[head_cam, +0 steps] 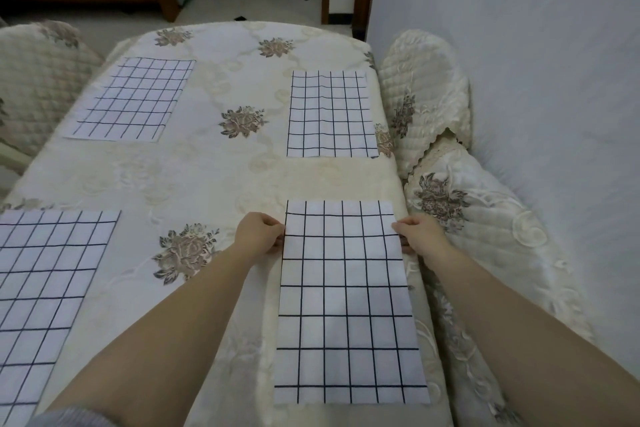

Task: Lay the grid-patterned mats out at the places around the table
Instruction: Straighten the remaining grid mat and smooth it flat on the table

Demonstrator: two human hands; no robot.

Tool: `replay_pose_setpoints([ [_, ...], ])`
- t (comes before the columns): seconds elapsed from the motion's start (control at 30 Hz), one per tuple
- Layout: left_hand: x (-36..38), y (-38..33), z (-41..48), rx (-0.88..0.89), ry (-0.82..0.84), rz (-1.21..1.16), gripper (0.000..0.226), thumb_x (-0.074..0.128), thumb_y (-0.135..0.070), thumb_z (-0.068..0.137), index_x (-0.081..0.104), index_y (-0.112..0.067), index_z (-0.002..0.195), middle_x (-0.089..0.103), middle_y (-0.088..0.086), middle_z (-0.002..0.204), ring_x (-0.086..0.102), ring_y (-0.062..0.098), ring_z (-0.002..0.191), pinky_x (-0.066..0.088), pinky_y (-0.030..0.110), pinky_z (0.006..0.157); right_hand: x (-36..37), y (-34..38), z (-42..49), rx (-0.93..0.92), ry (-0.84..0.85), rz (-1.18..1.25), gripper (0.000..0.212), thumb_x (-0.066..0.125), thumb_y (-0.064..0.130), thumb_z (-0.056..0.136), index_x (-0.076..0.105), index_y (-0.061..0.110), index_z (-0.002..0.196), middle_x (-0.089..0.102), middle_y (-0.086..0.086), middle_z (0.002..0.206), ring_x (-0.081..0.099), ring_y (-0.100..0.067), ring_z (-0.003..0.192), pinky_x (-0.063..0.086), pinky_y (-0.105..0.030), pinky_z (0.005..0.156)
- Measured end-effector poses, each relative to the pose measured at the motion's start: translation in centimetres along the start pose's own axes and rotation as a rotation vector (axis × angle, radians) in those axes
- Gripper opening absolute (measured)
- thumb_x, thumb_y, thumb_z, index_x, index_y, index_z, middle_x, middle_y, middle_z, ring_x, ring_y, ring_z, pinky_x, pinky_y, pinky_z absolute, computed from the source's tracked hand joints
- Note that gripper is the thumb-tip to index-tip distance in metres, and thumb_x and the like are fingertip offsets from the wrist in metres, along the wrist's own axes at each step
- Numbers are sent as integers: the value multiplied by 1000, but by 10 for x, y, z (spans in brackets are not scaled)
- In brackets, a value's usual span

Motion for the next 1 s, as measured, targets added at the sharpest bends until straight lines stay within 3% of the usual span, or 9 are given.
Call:
replay_pose_setpoints([
  [0.1, -5, 2, -10, 1, 8, 20, 14, 61, -1, 81, 69, 1, 70, 64, 16, 65, 60, 26, 60, 57, 47, 75, -3, -5, -6, 25, 21, 28, 6, 66, 12, 86, 63, 8, 83, 61, -11, 74, 56, -20, 61, 51, -29, 54],
  [0.3, -8, 19, -43, -15, 23, 17, 19, 61, -1, 84, 67, -5, 67, 64, 15, 64, 60, 27, 63, 57, 45, 75, -10, -22, -35, 45, 61, 49, 15, 65, 11, 87, 63, 0, 98, 63, -14, 82, 59, -20, 71, 55, -28, 66],
  [0.43, -7, 36, -66, -30, 35, 23, 19, 59, 1, 83, 69, -3, 67, 64, 14, 62, 61, 26, 61, 57, 43, 74, -15, -41, -62, 71, 71, 75, 18, 65, 7, 87, 60, -2, 102, 61, -13, 76, 56, -17, 63, 52, -17, 49],
  [0.57, -3, 47, -87, -40, 40, -6, 12, 60, 0, 86, 69, 1, 78, 65, 17, 69, 60, 26, 61, 57, 40, 73, -18, -62, -84, 98, 58, 63, 26, 66, 5, 85, 60, -8, 106, 63, -15, 77, 57, -17, 63, 52, -18, 48],
  [0.77, -3, 64, -108, -64, 48, -7, 10, 62, 3, 83, 67, 1, 74, 65, 18, 68, 62, 27, 60, 58, 40, 69, -19, -78, -119, 93, 56, 30, 8, 67, 2, 84, 62, -1, 90, 62, -15, 77, 60, -22, 66, 56, -23, 53],
  [0.93, -1, 81, -121, -115, 39, 59, 4, 69, 5, 76, 68, 9, 77, 68, 23, 70, 66, 33, 61, 59, 48, 70, -27, -92, -133, 74, -47, -206, 9, 72, 6, 79, 65, 2, 81, 66, -15, 69, 63, -27, 59, 59, -41, 65],
  [1.0, 2, 86, -125, -121, 39, 101, 8, 71, 3, 73, 69, 10, 76, 70, 25, 71, 70, 36, 65, 59, 50, 70, -28, -93, -140, 64, -90, -283, 10, 75, 10, 75, 65, 7, 75, 70, -13, 75, 68, -28, 67, 60, -42, 72],
])
Point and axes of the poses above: each hand's wrist, its own z-axis towards the middle knuckle, its own x-axis out of the palm, y = z × x, the point moved 8 cm from there along z, towards the middle knuckle
